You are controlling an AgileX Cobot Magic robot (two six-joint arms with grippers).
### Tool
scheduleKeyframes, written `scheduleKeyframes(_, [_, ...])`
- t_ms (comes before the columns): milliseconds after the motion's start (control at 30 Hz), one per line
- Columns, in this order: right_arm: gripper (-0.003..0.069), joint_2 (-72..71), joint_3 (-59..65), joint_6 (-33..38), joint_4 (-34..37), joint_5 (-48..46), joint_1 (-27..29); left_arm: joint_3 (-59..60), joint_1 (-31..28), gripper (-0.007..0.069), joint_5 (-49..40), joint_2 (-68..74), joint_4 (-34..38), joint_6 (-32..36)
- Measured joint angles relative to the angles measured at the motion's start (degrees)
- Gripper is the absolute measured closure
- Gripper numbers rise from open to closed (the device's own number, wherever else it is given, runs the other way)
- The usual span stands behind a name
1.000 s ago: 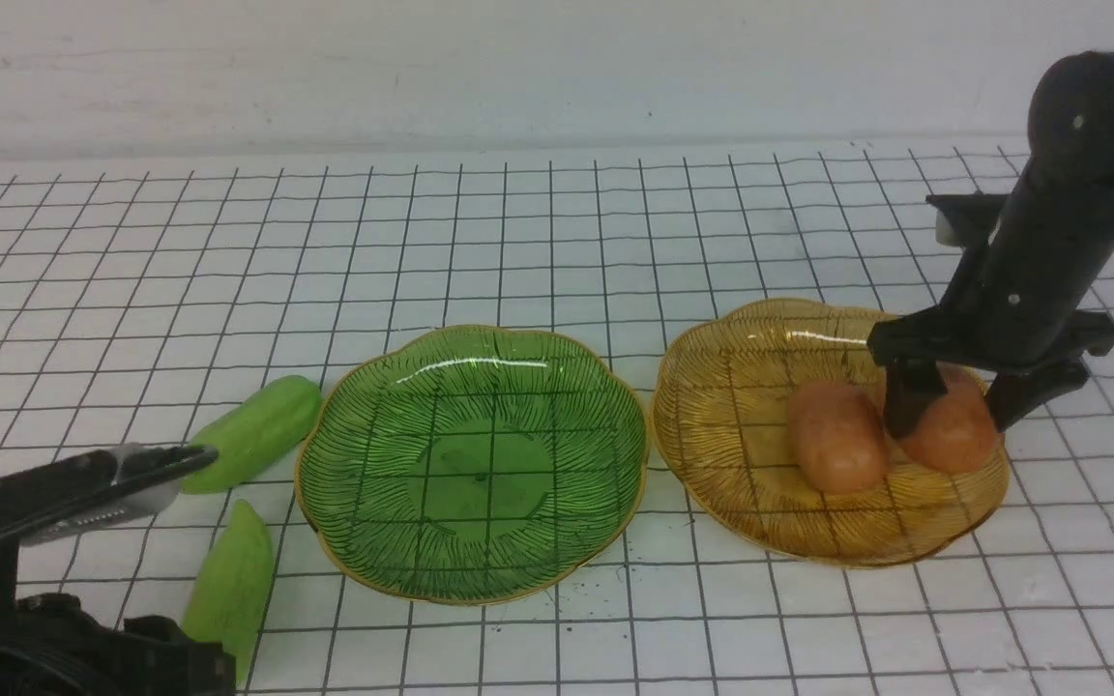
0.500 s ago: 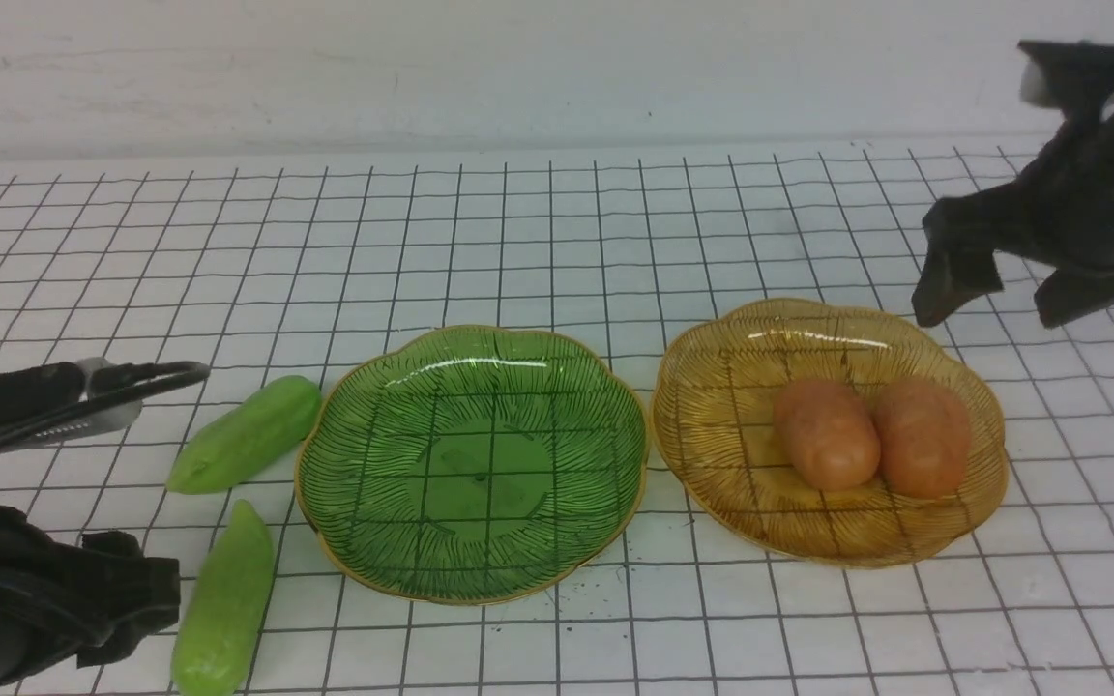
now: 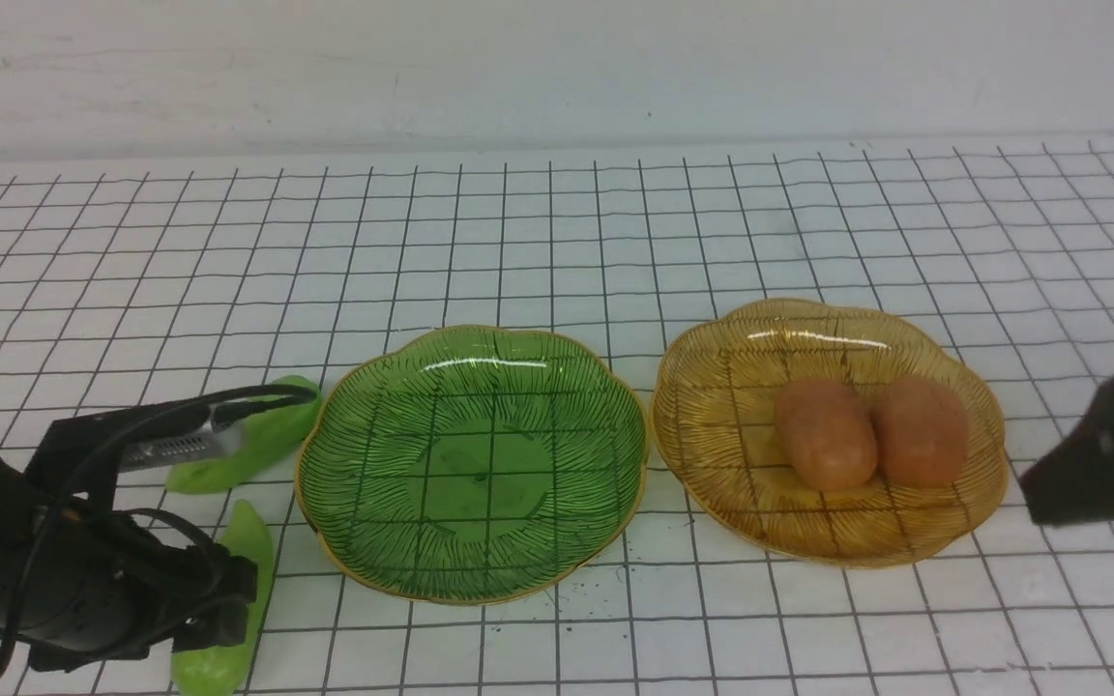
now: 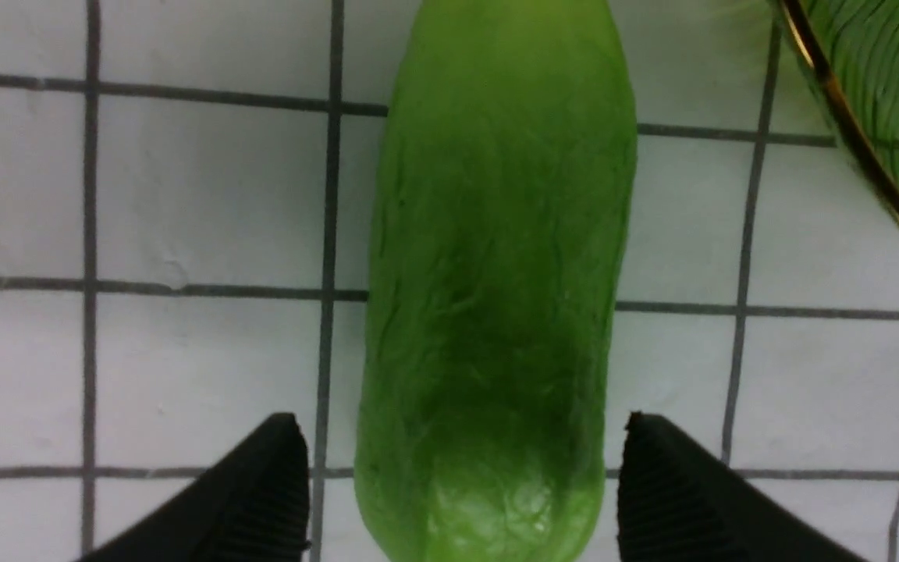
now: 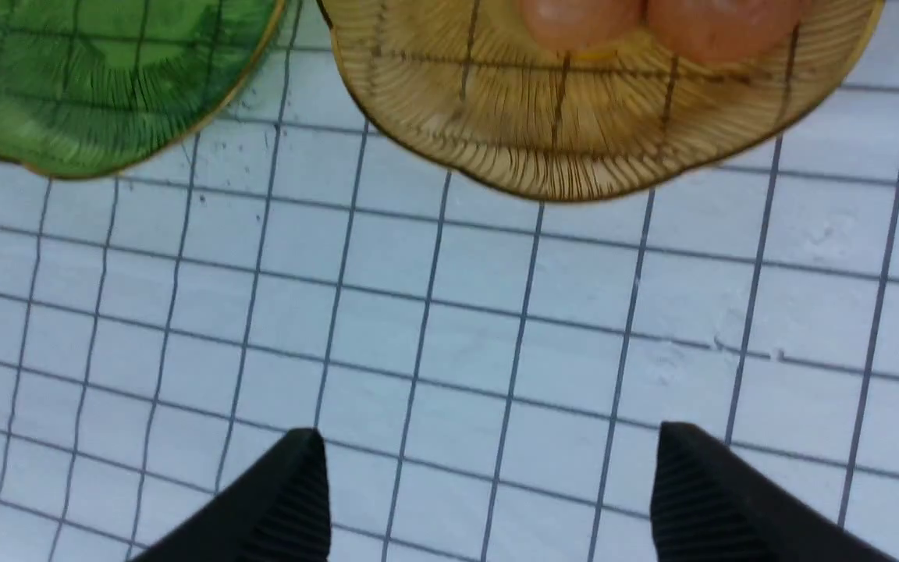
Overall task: Put different types of vegetables on the plate.
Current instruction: 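Put the green cucumber next to the left plate into that plate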
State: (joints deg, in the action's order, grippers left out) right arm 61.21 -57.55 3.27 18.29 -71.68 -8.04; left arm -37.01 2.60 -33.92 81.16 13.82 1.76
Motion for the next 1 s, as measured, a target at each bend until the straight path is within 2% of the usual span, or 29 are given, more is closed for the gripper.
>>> scheduleKeyframes(167, [0.0162, -3.7, 4.5, 0.2, -1.3, -0.1, 0.0, -0.3, 0.0, 0.0157, 0.5, 3.1, 1.3, 0.2])
scheduleKeyframes(300, [0.0163, -4.0, 5.0, 0.2, -2.0, -0.2, 0.0, -0.5, 0.0, 0.0237, 0.3, 4.4, 1.8, 0.2])
scheduleKeyframes(433, [0.0163, -4.0, 5.0, 0.7, -2.3, -0.1, 0.0, -0.7, 0.0, 0.0237, -1.6, 4.4, 1.8, 0.3])
scheduleKeyframes(733, [0.0163, -4.0, 5.1, 1.2, -2.2, -0.1, 0.0, -4.9, 0.0, 0.0237, -12.2, -8.8, 1.2, -1.1])
scheduleKeyframes(867, [0.0163, -4.0, 5.1, 1.3, 0.0, 0.9, 0.0, -11.9, 0.0, 0.0237, -18.7, -9.8, 5.4, -1.1])
scheduleKeyframes(1000, [0.0163, -4.0, 5.1, 2.4, 0.4, 1.6, 0.0, -18.4, 0.4, 0.0237, -23.1, -4.9, 9.9, -0.5])
